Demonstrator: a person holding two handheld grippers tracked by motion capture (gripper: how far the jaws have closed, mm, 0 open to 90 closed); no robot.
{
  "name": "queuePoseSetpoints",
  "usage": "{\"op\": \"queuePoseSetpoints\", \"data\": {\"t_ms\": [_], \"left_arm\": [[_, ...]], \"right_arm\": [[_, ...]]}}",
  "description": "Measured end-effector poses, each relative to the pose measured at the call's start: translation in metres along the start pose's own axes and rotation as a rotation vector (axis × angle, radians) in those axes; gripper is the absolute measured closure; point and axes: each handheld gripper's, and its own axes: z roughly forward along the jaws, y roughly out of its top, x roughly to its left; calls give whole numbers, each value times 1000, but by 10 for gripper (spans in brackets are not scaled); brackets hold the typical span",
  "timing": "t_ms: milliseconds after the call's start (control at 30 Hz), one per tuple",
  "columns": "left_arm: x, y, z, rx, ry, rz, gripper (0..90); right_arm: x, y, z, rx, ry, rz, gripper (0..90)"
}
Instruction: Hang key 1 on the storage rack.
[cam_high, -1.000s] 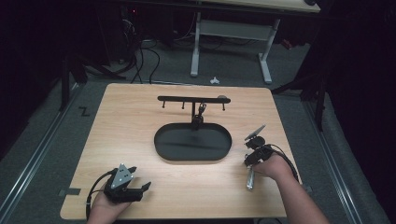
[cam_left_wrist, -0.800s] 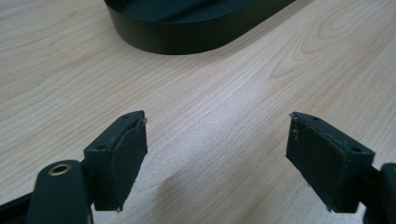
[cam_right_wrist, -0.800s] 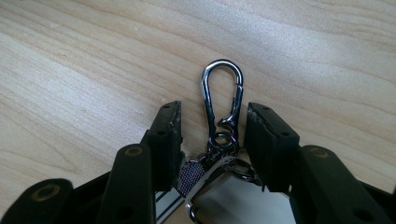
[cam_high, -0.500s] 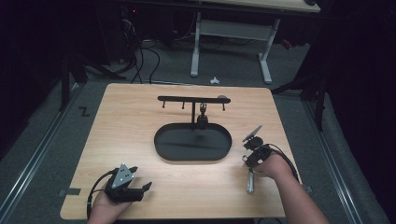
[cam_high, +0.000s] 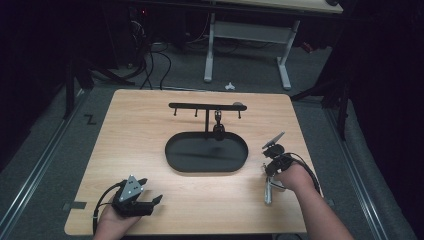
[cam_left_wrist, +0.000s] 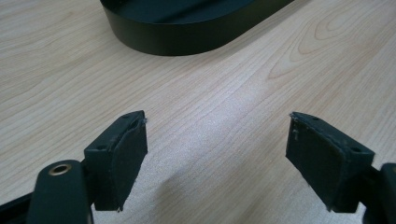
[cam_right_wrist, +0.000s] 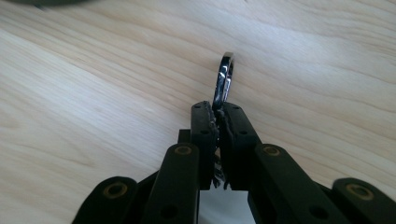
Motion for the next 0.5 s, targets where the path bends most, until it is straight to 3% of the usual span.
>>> {"op": "queuePoseSetpoints", "data": {"t_ms": [267,500], "left_arm": [[0,0,1,1,-5,4,212],[0,0,1,2,-7,3,213]], "right_arm": [[-1,1,2,8,-26,7,833],[-9,3,1,-11,-21,65,831]]}}
